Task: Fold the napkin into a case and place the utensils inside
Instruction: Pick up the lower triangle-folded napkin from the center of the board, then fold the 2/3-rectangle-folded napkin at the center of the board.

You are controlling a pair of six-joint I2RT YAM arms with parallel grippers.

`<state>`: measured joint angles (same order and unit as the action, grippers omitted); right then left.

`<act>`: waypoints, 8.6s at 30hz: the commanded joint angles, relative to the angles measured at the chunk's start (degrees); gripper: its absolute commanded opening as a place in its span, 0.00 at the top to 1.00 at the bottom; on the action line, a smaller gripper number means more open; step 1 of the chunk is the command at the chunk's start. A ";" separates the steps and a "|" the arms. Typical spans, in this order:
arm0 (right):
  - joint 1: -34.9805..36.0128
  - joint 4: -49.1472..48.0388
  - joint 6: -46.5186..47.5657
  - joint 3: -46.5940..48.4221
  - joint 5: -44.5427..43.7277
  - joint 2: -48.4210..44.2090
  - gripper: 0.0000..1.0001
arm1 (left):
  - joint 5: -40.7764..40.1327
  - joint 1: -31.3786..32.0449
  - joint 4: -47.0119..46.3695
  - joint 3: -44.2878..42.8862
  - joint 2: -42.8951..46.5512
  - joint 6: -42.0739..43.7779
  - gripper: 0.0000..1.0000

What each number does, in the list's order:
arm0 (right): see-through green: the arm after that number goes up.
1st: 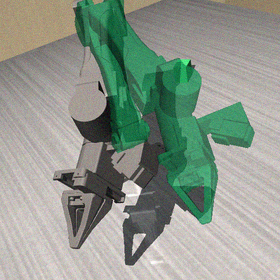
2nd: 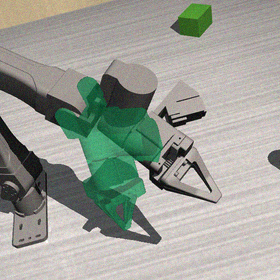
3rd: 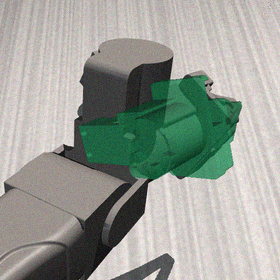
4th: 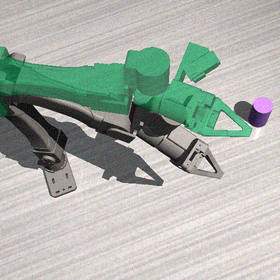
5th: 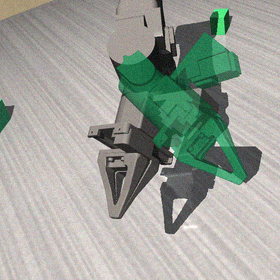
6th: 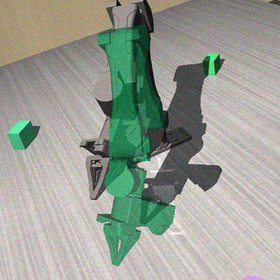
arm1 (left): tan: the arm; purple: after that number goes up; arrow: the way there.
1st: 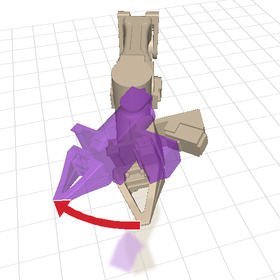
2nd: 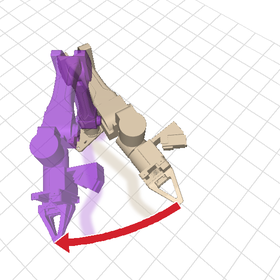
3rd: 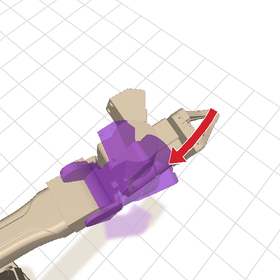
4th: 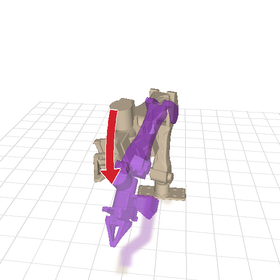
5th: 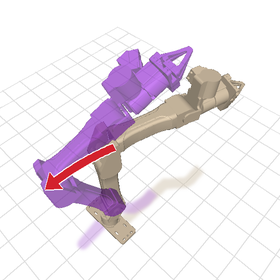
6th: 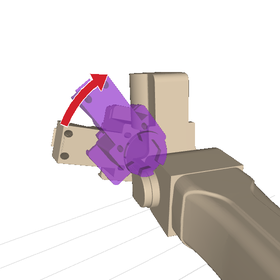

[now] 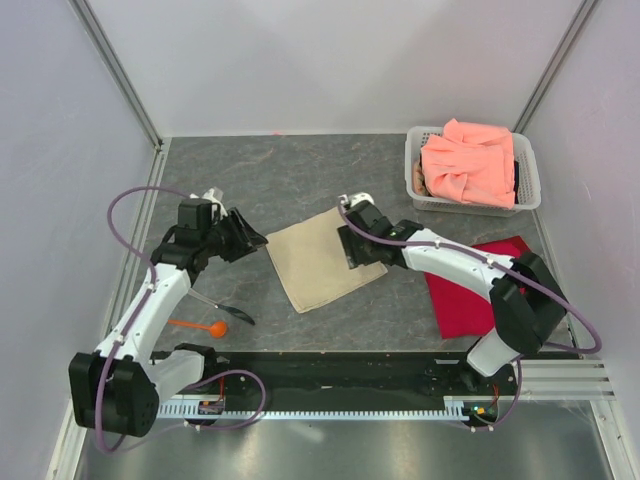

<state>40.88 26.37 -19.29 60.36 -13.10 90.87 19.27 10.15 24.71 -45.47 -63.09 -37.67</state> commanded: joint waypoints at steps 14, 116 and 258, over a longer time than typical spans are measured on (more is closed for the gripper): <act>23.18 1.49 -1.10 19.53 7.30 16.87 0.49 | 4.20 -13.67 3.33 4.43 6.40 0.32 0.51; 25.38 -1.33 2.50 14.52 6.97 22.06 0.45 | 22.22 -14.72 -15.92 13.39 -3.36 -6.45 0.23; 3.41 -22.24 -4.62 -12.21 29.27 -0.18 0.28 | -34.12 18.32 13.35 -40.13 -49.67 0.84 0.98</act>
<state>44.29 4.16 -27.33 42.78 17.04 85.41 -13.63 28.38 40.10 -84.44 -113.38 -37.43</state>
